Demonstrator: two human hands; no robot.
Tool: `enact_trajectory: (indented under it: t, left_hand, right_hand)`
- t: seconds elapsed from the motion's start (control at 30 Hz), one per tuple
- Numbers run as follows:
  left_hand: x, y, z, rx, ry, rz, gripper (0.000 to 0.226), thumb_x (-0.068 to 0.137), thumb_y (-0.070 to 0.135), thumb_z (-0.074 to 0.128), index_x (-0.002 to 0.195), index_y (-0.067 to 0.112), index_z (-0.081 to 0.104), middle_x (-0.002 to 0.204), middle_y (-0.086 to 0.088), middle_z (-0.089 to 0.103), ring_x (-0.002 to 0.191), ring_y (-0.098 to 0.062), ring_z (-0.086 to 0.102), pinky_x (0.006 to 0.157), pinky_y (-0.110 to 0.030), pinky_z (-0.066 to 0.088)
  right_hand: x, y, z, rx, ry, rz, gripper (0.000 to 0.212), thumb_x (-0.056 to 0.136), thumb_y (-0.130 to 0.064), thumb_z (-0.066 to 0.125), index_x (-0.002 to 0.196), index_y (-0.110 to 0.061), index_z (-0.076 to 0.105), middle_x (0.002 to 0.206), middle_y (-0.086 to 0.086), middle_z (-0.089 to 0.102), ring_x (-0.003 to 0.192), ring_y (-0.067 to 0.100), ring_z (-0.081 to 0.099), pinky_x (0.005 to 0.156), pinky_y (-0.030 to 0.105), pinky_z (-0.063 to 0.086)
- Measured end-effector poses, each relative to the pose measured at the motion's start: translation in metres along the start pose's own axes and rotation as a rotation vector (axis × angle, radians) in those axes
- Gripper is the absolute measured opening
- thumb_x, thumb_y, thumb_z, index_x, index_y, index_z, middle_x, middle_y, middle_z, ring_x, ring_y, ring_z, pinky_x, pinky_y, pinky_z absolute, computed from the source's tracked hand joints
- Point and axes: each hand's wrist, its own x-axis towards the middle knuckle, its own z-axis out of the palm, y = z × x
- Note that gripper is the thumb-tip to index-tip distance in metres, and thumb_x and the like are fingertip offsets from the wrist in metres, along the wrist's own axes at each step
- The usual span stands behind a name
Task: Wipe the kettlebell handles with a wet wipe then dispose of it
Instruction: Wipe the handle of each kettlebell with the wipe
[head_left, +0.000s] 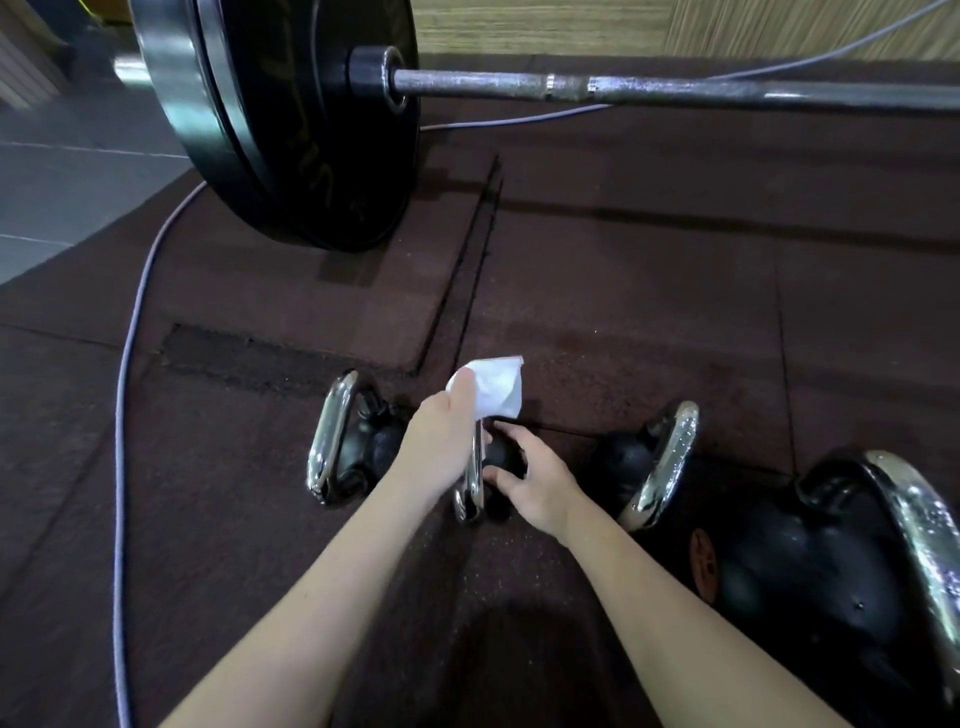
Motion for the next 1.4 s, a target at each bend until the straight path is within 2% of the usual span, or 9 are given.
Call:
enact_trajectory:
  t: [0.17,0.33,0.53,0.7,0.9,1.03,1.2,1.3,1.4]
  left_hand:
    - [-0.066,-0.052,0.009,-0.111,-0.057,0.074,0.036,0.112,0.044,0.043,0.118,0.015,0.064,0.11,0.001,0.075,0.103,-0.011,0.071,0.086,-0.028,0.054]
    - [-0.097,-0.067,0.003,-0.126,-0.164,0.102,0.028,0.112,0.02,0.048,0.133,0.035,0.059,0.112,0.027,0.071,0.108,0.01,0.065,0.094,-0.015,0.047]
    - [-0.044,-0.041,0.011,-0.169,-0.05,0.06,0.021,0.108,0.027,0.054,0.107,0.009,0.064,0.095,0.0,0.071,0.087,-0.01,0.065,0.075,-0.026,0.051]
    - [-0.009,-0.008,-0.002,-0.147,-0.138,0.033,0.061,0.112,0.045,0.036,0.098,-0.001,0.073,0.079,-0.031,0.074,0.066,-0.025,0.062,0.068,-0.033,0.051]
    - [-0.054,-0.045,-0.001,-0.151,-0.102,0.091,0.043,0.114,0.044,0.036,0.116,0.023,0.074,0.104,-0.001,0.08,0.098,-0.012,0.074,0.087,-0.03,0.056]
    - [-0.08,-0.078,-0.015,-0.087,-0.05,0.086,0.041,0.113,0.044,0.043,0.101,0.031,0.08,0.089,0.005,0.079,0.081,-0.003,0.068,0.077,-0.027,0.051]
    - [-0.076,-0.051,-0.042,-0.103,0.13,0.177,0.044,0.107,0.017,0.059,0.07,0.036,0.076,0.061,0.021,0.067,0.058,0.007,0.055,0.055,-0.007,0.041]
    - [-0.059,-0.017,-0.058,-0.1,0.221,0.282,0.029,0.101,0.023,0.07,0.072,0.025,0.068,0.06,0.017,0.06,0.058,0.003,0.049,0.059,-0.02,0.043]
    - [-0.046,0.03,-0.062,-0.137,0.207,0.374,0.013,0.096,0.022,0.073,0.085,0.022,0.066,0.075,0.01,0.061,0.064,-0.003,0.051,0.064,-0.033,0.045]
  right_hand:
    - [0.008,-0.006,-0.004,-0.029,-0.018,-0.019,0.031,0.101,-0.015,0.063,0.132,-0.012,0.066,0.109,0.005,0.073,0.089,0.015,0.073,0.069,0.018,0.057]
    - [-0.003,-0.004,-0.004,-0.104,-0.005,-0.066,0.067,0.094,-0.028,0.074,0.154,-0.036,0.044,0.159,-0.005,0.045,0.146,0.017,0.042,0.12,0.032,0.034]
    - [0.009,0.007,0.001,-0.001,0.016,0.037,0.052,0.087,-0.033,0.076,0.136,-0.02,0.066,0.133,0.005,0.069,0.112,0.022,0.072,0.094,0.034,0.06]
    - [0.001,0.003,0.001,0.016,0.003,0.009,0.057,0.091,-0.029,0.073,0.145,-0.03,0.053,0.14,-0.007,0.061,0.132,0.014,0.054,0.115,0.036,0.042]
    - [0.012,0.008,0.004,-0.035,0.022,-0.006,0.038,0.095,-0.019,0.069,0.132,-0.017,0.066,0.127,0.006,0.066,0.109,0.026,0.068,0.089,0.036,0.057]
    - [0.001,-0.006,-0.005,0.0,-0.021,0.003,0.067,0.095,-0.033,0.069,0.156,-0.03,0.043,0.159,0.0,0.047,0.146,0.02,0.044,0.122,0.034,0.034]
    - [-0.025,-0.027,-0.007,0.054,-0.018,0.127,0.068,0.105,-0.034,0.056,0.164,-0.022,0.024,0.165,0.005,0.036,0.151,0.025,0.036,0.122,0.033,0.028]
    - [-0.052,-0.035,-0.019,-0.004,-0.146,0.207,0.065,0.105,-0.03,0.052,0.162,-0.021,0.022,0.158,0.008,0.042,0.141,0.03,0.047,0.116,0.038,0.039]
    - [-0.083,-0.049,-0.048,-0.055,-0.288,0.247,0.042,0.102,-0.025,0.053,0.144,-0.019,0.054,0.133,0.008,0.068,0.12,0.029,0.067,0.105,0.043,0.055]
